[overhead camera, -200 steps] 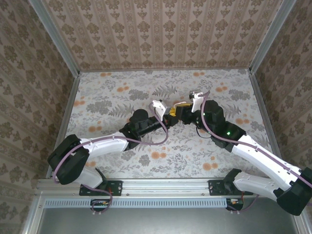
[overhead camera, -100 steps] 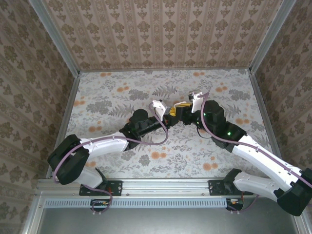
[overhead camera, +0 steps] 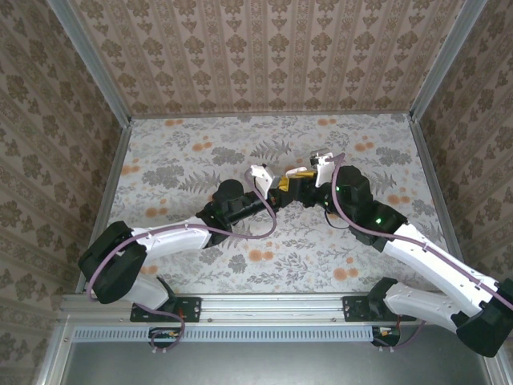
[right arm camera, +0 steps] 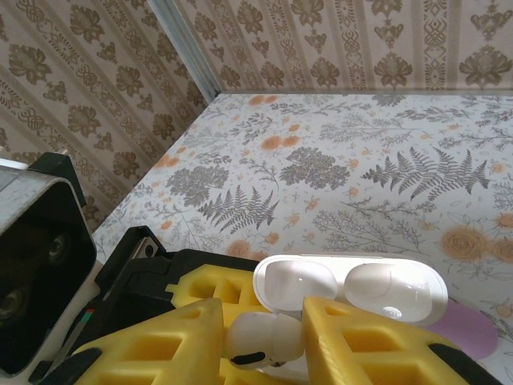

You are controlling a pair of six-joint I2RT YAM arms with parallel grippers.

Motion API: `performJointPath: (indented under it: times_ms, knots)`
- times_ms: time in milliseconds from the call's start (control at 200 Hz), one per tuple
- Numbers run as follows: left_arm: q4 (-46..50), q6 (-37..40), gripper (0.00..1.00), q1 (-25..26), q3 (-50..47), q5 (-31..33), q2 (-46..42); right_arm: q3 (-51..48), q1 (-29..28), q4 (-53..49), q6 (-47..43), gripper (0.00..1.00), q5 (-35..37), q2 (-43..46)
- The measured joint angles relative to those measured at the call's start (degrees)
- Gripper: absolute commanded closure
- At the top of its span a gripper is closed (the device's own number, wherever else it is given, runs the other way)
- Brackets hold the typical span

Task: Insert wireless bluetooth earbuds into charging case

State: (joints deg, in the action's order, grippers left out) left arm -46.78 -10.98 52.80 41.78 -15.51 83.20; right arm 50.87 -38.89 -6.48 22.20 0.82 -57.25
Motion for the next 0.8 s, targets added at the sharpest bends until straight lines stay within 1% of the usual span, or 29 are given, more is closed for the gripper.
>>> performJointPath:
  times_ms: [175, 340, 800]
  knots:
    - [0.04, 0.35, 0.84, 0.0, 0.0, -0.39, 0.0, 0.0, 0.07, -0.15, 0.0, 0.66, -0.02, 0.0]
    - [0.04, 0.7, 0.84, 0.0, 0.0, -0.63, 0.0, 0.0, 0.26, -0.35, 0.0, 0.69, -0.02, 0.02]
    - [0.22, 1.16, 0.84, 0.0, 0.02, -0.79, -0.17, 0.0, 1.2, -1.7, -0.42, 0.68, -0.09, 1.9]
